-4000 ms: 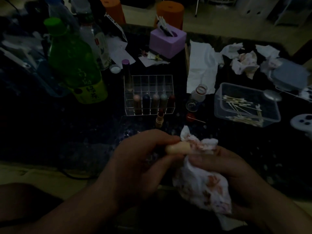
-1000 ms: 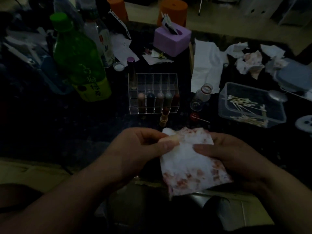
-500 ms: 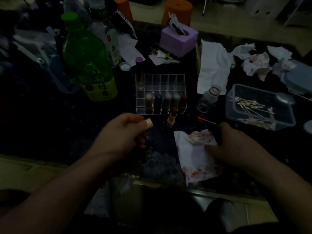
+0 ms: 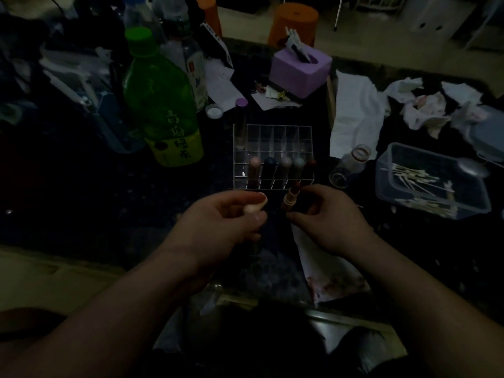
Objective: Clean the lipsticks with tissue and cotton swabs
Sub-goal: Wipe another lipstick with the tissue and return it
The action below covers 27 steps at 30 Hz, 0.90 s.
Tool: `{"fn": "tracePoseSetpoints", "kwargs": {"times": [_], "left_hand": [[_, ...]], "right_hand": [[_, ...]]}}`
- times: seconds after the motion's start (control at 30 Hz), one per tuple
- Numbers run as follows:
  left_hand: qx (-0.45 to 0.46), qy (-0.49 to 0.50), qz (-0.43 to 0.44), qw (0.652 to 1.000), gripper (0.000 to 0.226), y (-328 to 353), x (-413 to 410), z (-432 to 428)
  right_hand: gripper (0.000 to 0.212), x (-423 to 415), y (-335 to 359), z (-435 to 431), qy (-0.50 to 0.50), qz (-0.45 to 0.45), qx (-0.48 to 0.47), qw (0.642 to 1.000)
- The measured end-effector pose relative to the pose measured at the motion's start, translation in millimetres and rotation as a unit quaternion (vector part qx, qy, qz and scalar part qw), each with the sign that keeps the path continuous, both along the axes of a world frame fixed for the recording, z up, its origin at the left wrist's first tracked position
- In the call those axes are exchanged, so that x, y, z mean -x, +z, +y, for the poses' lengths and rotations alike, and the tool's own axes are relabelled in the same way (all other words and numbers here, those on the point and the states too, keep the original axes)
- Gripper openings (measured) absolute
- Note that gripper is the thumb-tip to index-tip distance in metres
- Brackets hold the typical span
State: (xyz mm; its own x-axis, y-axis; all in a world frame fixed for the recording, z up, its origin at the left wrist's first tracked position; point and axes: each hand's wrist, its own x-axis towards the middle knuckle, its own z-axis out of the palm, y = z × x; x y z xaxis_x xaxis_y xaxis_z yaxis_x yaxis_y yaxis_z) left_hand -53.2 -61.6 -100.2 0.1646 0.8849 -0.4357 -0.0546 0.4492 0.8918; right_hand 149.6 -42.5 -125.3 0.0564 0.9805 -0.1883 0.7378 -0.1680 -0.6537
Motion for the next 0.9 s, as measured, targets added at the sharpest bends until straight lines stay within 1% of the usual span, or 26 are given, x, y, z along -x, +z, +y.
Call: {"fn": "tracePoseSetpoints", "kwargs": {"times": [0.07, 0.13, 0.27, 0.37, 0.47, 0.53, 0.6, 0.63, 0.7, 0.77, 0.83, 0.9], "left_hand": [[-0.024, 0.014, 0.033, 0.999, 0.023, -2.7, 0.1, 0.9], [-0.038, 0.027, 0.044, 0.998, 0.021, -4.3, -1.4, 2.1], [0.008, 0.049, 0.012, 0.999, 0.02, -5.2, -5.0, 4.8], [0.025, 0.03, 0.009, 0.999, 0.014, -6.4, -4.4, 4.6], [-0.009, 0.013, 0.035, 0.999, 0.013, -8.5, -3.9, 4.9], [-0.037, 0.007, 0.061, 0.997, 0.015, -8.4, -4.5, 6.4], [-0.066, -0.002, 0.091, 0.994, 0.018, -5.7, -6.1, 7.3], [-0.081, -0.01, 0.099, 0.992, 0.021, -3.4, -7.1, 7.2], [-0.103, -0.033, 0.1, 0.989, 0.026, 1.7, -10.0, 6.0], [-0.113, -0.06, 0.087, 0.988, 0.03, 6.3, -13.4, 4.2], [-0.115, -0.088, 0.068, 0.987, 0.033, 10.3, -17.6, 3.1], [-0.117, -0.116, 0.053, 0.985, 0.035, 12.8, -21.7, 2.7]], "right_hand": [[0.025, 4.2, -6.2, 1.3, 0.002, -0.001, -0.012, 1.0], [0.019, 7.2, -9.7, 3.4, 0.001, 0.01, -0.016, 1.0], [0.011, 8.3, -18.1, 8.1, -0.006, 0.04, -0.023, 0.999], [0.014, 7.5, -17.2, 7.4, -0.003, 0.039, -0.032, 0.999], [0.004, 8.8, -6.1, 5.5, -0.001, 0.066, -0.041, 0.997], [0.013, 9.3, 3.6, 1.3, 0.007, 0.091, -0.033, 0.995], [0.016, 8.4, 15.7, -5.9, 0.027, 0.138, -0.006, 0.99], [0.015, 6.8, 21.2, -9.9, 0.039, 0.176, 0.013, 0.983], [0.015, 2.6, 30.3, -17.9, 0.049, 0.276, 0.058, 0.958], [0.02, -1.7, 37.6, -24.4, 0.069, 0.346, 0.094, 0.931], [0.023, -6.2, 43.1, -29.1, 0.103, 0.374, 0.109, 0.915], [0.027, -11.0, 45.7, -32.4, 0.132, 0.376, 0.122, 0.909]]}}
